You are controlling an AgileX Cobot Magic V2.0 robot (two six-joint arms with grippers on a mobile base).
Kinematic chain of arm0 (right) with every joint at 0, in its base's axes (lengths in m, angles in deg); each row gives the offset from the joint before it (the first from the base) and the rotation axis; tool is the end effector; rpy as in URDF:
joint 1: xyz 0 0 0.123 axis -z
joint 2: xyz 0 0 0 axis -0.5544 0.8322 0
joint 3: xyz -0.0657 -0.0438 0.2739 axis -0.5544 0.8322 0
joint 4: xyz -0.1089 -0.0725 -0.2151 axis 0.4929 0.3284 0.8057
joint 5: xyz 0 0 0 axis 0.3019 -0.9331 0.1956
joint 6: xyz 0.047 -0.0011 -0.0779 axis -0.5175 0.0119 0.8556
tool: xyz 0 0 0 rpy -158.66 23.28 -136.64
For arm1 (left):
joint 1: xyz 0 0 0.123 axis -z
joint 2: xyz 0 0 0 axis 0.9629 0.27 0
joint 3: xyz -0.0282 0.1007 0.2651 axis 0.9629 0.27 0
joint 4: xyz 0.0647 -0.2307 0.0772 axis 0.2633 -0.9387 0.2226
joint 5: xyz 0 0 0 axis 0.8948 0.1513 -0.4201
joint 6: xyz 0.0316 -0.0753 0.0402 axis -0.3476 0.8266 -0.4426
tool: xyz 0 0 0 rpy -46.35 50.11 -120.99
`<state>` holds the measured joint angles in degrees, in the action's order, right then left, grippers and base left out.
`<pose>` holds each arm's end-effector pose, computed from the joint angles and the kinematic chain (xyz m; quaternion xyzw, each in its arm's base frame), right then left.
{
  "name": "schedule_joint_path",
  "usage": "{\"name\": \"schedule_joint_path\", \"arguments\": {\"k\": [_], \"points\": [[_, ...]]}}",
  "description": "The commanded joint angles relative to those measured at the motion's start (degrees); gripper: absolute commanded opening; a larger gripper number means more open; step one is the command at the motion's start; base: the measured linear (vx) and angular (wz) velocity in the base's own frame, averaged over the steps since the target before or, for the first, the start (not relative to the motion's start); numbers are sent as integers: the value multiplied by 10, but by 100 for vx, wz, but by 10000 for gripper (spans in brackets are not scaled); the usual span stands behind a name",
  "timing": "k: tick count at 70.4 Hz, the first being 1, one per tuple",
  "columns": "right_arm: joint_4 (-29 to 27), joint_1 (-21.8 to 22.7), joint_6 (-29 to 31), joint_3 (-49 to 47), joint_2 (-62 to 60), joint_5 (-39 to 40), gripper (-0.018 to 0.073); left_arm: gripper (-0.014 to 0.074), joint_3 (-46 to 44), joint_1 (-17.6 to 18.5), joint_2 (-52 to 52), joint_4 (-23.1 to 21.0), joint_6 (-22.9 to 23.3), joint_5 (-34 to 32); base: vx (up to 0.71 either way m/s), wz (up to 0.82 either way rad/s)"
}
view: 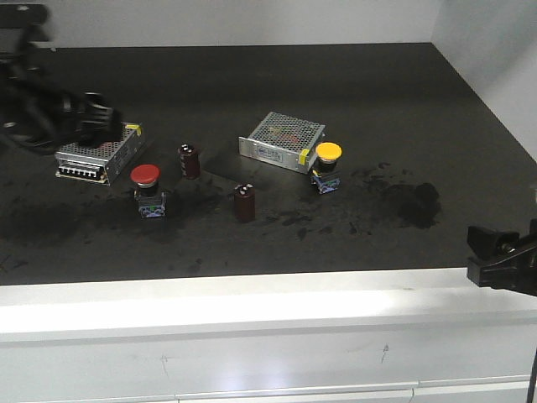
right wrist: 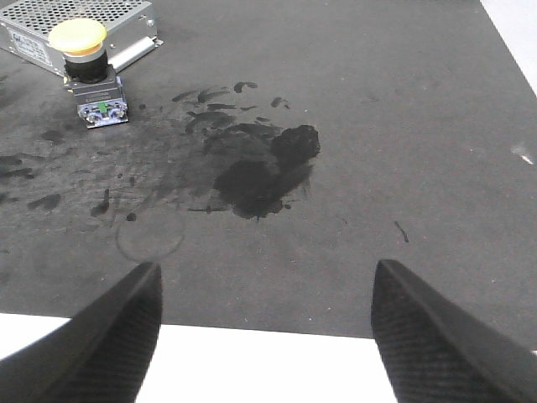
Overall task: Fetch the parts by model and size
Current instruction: 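Reach the left gripper down and grasp the red-capped button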
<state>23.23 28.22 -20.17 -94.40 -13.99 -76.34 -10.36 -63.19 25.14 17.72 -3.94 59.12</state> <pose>0.1804 0.0159 0.2675 -0.0506 0.8655 0.0099 0.4982 0.3245 -0.0727 0.3559 0.0681 0.9231 -0.0959 0.3662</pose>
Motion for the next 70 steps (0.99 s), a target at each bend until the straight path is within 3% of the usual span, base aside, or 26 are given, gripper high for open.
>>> {"name": "schedule_joint_path", "arguments": {"k": [1, 13, 46, 70], "points": [[6, 0, 3, -19, -3, 38, 507, 522, -61, 20, 26, 17, 33, -10, 0, 0], [6, 0, 3, -19, -3, 38, 507, 522, -126, 33, 98, 61, 69, 45, 0, 0], [6, 0, 3, -19, -3, 37, 507, 522, -211, 37, 189, 60, 108, 109, 0, 0], [6, 0, 3, -19, -3, 37, 507, 522, -217, 42, 222, 60, 130, 138, 0, 0]]}}
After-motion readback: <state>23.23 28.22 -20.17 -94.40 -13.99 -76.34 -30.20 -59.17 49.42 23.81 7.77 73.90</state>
